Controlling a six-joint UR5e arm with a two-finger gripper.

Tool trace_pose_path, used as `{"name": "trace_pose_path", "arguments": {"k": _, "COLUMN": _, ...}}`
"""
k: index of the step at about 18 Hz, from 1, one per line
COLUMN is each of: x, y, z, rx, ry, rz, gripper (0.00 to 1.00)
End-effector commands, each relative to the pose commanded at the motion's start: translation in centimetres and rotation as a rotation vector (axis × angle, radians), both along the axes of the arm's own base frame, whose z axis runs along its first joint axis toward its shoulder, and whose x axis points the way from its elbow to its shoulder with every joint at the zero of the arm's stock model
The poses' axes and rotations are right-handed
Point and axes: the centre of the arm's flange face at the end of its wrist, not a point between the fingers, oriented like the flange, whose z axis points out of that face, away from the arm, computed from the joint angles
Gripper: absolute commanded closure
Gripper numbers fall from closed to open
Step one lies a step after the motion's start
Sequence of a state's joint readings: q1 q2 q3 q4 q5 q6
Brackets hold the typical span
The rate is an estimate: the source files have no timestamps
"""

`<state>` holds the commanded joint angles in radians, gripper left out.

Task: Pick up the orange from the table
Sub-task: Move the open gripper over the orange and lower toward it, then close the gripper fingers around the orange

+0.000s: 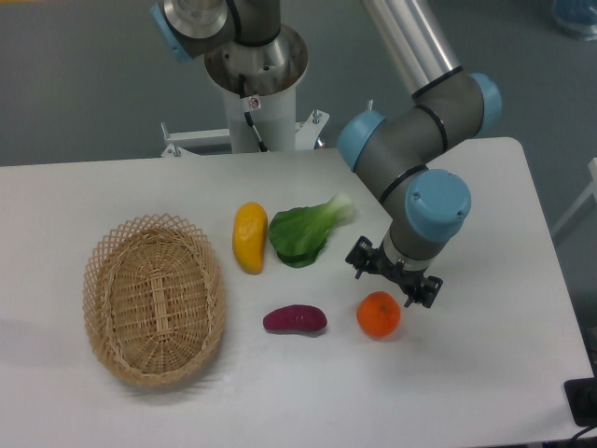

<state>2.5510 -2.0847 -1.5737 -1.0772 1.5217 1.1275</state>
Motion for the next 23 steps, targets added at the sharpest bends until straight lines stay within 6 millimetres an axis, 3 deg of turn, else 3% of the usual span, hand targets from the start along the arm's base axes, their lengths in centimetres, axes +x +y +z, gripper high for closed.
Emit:
{"name": "trace_pose_path", "arguments": {"k": 4, "x": 0.7, "y": -0.4, "z": -2.1, "rx": 0.045, "ry": 0.064, "rz": -0.003, "gripper": 0.00}}
{"name": "trace_pose_path", "arguments": {"k": 19, "x": 1.7, "y": 0.8, "z": -4.8, "rx": 0.051, "ry": 0.073, "rz": 0.011, "gripper": 0.00}}
{"name": "trace_pose_path", "arguments": {"k": 23, "x": 1.6, "y": 0.8, "z": -4.7, "rx": 0.049, "ry": 0.072, "rz": 0.012, "gripper": 0.36}}
